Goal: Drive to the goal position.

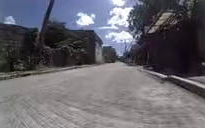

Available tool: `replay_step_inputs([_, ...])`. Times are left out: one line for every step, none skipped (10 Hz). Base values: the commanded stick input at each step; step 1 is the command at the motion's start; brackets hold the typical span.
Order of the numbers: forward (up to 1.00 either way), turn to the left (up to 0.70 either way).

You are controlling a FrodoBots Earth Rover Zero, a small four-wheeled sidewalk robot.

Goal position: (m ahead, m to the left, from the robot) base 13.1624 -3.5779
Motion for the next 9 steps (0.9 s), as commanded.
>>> replay_step_inputs([1.00,-0.40])
replay_step_inputs([1.00,-0.40])
replay_step_inputs([1.00,-0.40])
replay_step_inputs([1.00,-0.40])
replay_step_inputs([1.00,-0.26])
replay_step_inputs([1.00,0.00])
replay_step_inputs([1.00,0.00])
replay_step_inputs([1.00,0.00])
replay_step_inputs([1.00,0.00])
